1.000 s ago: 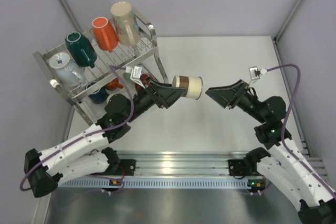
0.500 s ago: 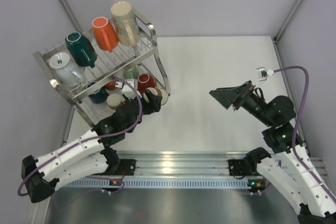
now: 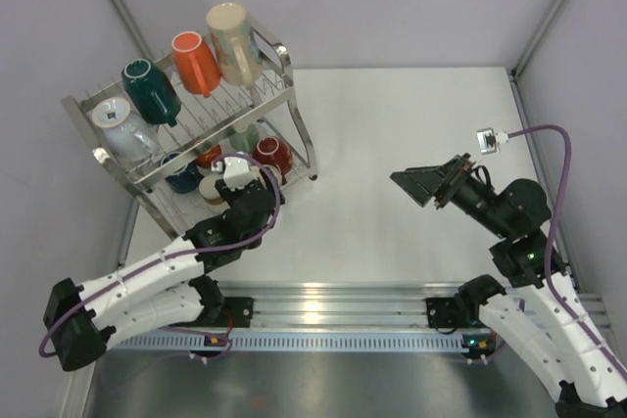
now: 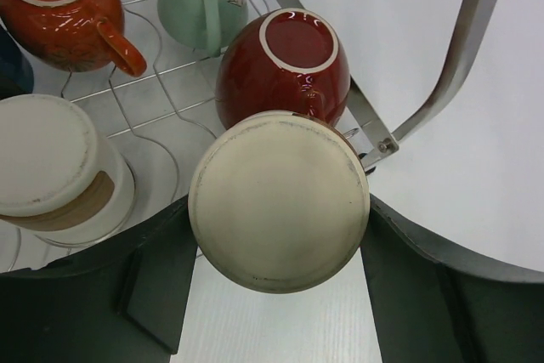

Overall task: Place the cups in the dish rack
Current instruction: Place the cup upside down on the dish rack

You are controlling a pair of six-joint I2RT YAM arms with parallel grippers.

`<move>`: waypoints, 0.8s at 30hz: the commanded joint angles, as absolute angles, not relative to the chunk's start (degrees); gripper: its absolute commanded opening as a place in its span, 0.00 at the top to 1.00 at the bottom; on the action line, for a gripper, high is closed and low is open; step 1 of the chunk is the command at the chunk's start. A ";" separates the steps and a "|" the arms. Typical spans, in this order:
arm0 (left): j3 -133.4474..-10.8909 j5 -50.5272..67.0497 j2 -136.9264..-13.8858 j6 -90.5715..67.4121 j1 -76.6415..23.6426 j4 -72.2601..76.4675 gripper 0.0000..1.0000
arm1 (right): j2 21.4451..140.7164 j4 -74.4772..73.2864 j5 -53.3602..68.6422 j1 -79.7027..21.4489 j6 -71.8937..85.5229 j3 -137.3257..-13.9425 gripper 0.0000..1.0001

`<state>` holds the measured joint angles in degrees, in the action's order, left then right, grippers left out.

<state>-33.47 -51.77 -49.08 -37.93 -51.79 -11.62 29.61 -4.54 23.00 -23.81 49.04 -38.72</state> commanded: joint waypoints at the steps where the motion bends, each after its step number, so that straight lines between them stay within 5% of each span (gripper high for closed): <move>1: -33.22 -57.04 -50.44 -37.00 -51.68 -8.44 1.00 | 28.83 -4.75 22.15 -23.20 47.37 -40.25 0.00; 24: -33.22 -53.35 -57.74 -34.19 -41.67 -2.99 1.00 | 26.19 -10.90 19.60 -23.12 43.42 -41.84 0.01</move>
